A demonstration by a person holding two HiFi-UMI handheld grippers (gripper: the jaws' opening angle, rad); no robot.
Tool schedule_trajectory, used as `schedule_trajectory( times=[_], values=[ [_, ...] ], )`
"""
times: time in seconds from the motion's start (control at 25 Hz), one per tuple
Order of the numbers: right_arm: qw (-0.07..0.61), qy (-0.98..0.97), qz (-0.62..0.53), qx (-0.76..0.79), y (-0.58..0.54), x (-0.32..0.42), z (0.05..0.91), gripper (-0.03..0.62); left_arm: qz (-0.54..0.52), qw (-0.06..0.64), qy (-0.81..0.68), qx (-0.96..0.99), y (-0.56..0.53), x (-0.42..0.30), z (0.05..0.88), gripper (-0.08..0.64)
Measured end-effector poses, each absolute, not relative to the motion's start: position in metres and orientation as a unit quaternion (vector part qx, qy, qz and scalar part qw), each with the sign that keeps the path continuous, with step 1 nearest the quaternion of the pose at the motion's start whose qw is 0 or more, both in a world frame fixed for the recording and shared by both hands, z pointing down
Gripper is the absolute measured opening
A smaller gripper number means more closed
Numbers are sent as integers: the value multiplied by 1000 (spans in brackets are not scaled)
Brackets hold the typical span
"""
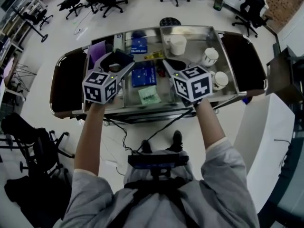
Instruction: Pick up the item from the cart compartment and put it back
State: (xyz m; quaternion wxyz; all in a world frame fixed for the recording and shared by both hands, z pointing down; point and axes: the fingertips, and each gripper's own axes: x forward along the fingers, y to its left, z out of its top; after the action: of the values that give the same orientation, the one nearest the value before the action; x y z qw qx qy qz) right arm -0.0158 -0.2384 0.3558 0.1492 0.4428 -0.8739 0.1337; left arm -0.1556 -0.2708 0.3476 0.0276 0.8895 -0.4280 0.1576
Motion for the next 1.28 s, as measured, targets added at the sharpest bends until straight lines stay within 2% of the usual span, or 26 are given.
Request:
schedule_trajectory(
  times=[0.64,1.28],
  values=[
    [120,-873,149,449,-169,3,366,9,91,48,-477,873,-175,-200,346,390],
    [94,-862,176,467,-144,23,380,9,66,61,-517,851,-150,-228,354,388]
  ],
)
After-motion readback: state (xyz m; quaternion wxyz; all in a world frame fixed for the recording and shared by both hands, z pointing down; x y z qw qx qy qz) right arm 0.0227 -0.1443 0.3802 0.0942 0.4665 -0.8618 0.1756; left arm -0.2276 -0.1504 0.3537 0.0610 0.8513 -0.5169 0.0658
